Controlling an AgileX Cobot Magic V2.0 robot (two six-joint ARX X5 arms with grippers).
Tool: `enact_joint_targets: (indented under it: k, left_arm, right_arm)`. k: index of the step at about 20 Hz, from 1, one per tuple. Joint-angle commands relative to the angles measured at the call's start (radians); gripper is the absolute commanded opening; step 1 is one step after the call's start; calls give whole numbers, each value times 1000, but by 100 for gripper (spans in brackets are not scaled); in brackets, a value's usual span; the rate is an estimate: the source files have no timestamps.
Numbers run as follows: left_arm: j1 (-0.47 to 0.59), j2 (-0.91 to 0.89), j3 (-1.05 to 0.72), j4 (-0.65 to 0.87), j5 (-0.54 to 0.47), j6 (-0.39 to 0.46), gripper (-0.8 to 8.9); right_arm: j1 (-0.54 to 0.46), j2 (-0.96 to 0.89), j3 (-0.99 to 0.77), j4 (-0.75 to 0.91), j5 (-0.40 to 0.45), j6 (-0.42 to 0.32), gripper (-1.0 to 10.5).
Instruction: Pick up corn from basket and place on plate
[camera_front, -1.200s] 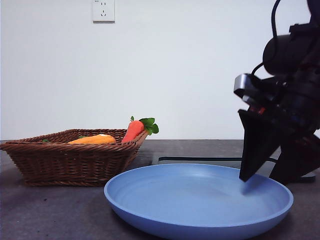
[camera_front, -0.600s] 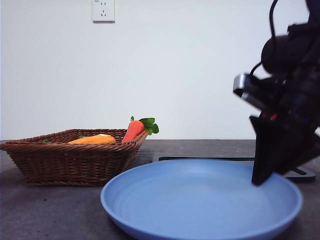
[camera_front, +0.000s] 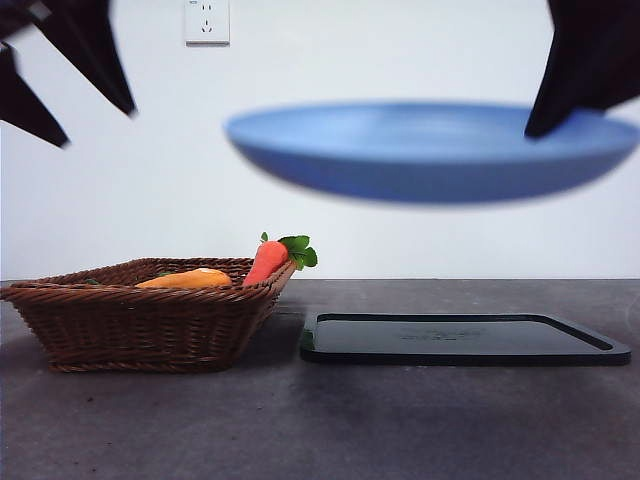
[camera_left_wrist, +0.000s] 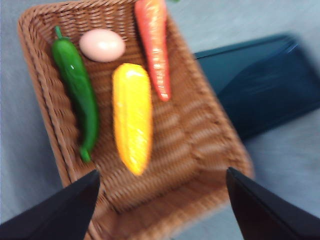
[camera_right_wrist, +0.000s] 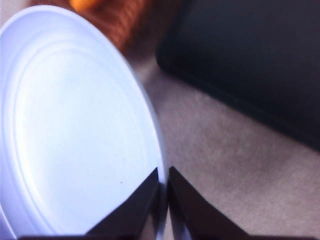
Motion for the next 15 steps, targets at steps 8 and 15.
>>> enact_joint_targets:
  k: [8, 15]
  left_arm:
    - [-79, 497, 264, 53, -130, 105, 402]
    - [-81, 659, 280, 124, -161, 129, 402]
  right_arm:
    - [-3, -178, 61, -76, 51, 42, 4]
    - [-4, -199, 61, -83, 54, 44, 4]
